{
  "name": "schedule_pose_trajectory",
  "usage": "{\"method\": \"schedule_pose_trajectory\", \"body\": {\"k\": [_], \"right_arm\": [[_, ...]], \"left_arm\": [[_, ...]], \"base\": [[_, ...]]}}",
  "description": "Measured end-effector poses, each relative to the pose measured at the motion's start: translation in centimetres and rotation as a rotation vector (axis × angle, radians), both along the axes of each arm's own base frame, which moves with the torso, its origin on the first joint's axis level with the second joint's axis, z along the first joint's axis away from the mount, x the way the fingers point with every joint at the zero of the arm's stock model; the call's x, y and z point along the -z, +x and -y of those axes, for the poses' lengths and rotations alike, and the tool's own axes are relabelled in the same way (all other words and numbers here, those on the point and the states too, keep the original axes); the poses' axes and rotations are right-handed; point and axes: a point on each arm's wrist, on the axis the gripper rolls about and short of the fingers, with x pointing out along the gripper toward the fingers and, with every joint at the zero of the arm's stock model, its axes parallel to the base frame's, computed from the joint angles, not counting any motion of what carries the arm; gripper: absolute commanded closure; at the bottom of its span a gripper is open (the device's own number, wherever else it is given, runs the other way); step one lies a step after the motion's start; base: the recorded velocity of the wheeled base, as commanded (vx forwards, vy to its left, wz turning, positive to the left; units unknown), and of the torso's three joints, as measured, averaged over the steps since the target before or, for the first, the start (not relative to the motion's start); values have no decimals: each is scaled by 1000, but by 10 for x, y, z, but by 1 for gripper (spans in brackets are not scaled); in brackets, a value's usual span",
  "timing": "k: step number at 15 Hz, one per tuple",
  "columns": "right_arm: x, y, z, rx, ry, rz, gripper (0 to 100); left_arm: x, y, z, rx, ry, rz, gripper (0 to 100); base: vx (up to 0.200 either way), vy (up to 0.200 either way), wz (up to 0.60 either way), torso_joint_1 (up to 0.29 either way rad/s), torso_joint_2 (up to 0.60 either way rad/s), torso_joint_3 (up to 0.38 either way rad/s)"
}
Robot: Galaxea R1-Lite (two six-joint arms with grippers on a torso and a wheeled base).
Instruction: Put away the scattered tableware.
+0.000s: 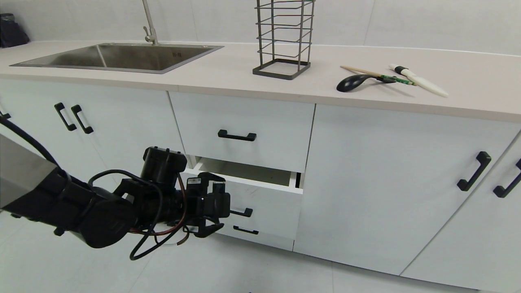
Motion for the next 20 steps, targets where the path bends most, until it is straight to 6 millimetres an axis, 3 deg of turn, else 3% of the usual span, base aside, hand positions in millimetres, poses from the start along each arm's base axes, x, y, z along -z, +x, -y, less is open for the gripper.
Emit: {"method": "schedule_pose_trajectory", "body": {"k": [3, 12, 20], "right_arm": [[0, 0, 0, 0, 0, 0, 100], [0, 0, 0, -1, 0, 0, 100], [0, 0, 0, 0, 0, 0, 100]], "left_arm": [[-4, 8, 4, -24, -66, 59, 0], [24, 55, 27, -16, -82, 54, 0], [55, 64, 32, -7, -60, 10, 0]], "base": [[0, 0, 0, 0, 0, 0], [0, 0, 0, 0, 0, 0], [0, 0, 0, 0, 0, 0]]}}
